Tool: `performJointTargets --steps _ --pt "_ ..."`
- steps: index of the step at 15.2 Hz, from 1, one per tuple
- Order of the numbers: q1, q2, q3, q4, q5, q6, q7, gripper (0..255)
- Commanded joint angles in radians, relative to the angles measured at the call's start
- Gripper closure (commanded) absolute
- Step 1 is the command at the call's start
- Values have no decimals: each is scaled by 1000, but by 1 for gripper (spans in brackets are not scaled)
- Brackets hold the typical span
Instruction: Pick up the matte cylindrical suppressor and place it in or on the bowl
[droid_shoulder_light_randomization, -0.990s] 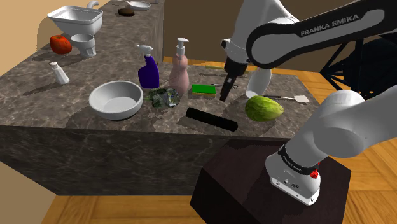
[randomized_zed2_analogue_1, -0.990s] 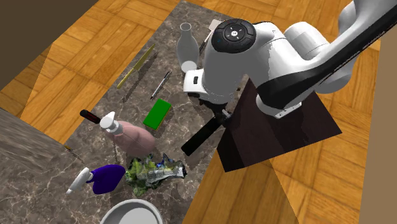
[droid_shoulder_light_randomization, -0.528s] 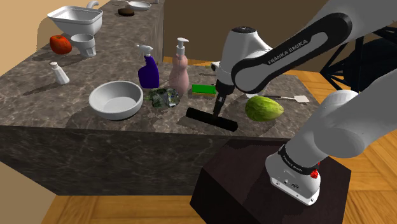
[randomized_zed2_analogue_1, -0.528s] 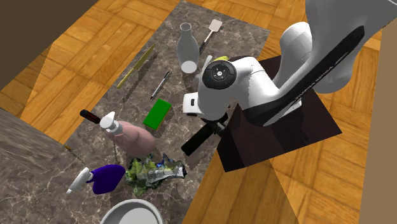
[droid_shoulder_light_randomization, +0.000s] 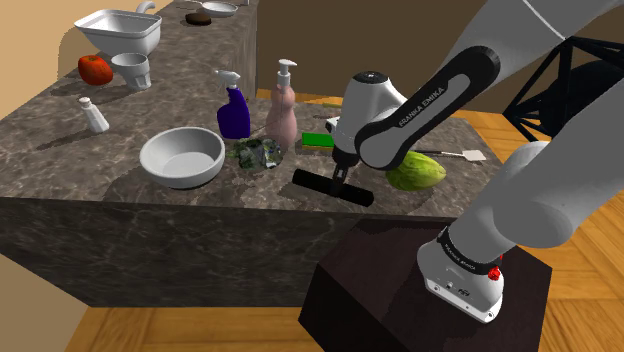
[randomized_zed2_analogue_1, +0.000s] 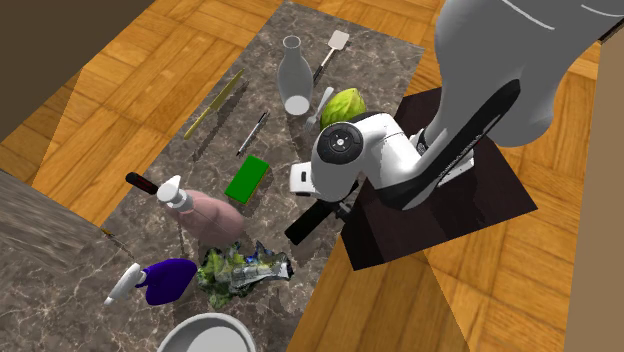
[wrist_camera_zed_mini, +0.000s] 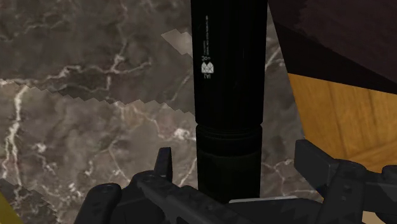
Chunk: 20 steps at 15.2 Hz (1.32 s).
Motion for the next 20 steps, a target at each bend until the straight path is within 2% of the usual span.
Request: performJointTargets --steps 1,9,10,20 --pt "-6 52 1 3 -14 50 8 0" --pt "-5 51 1 3 -14 50 8 0" --pt "-5 51 1 3 -14 50 8 255" --pt "-4 32 0 2 -8 31 4 255"
